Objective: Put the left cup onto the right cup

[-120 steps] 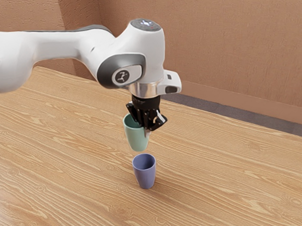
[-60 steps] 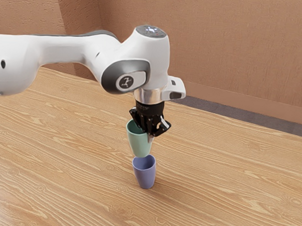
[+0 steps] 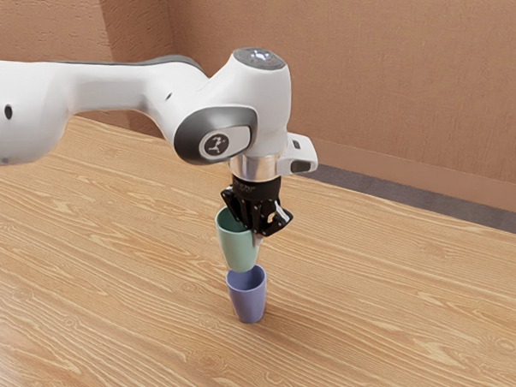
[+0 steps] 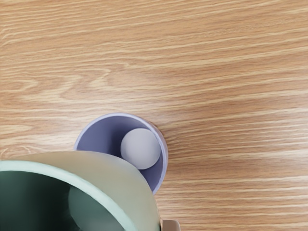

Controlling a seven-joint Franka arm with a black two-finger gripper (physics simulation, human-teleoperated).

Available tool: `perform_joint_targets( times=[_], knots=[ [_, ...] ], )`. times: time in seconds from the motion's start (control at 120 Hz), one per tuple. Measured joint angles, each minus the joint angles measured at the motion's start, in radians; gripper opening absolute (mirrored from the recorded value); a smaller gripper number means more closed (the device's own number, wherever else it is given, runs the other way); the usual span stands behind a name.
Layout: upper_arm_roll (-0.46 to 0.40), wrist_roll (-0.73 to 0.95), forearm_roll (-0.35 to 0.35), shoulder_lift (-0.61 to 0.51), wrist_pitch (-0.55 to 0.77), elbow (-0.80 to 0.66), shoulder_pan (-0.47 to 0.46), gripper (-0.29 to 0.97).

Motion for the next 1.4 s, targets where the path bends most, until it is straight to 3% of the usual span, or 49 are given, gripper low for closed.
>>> perform_joint_targets(
  times=[1.4],
  knots=[
    [0.005,-0.042,0.022,0.027,0.084,-0.053,0.0,-0.11]
  ],
)
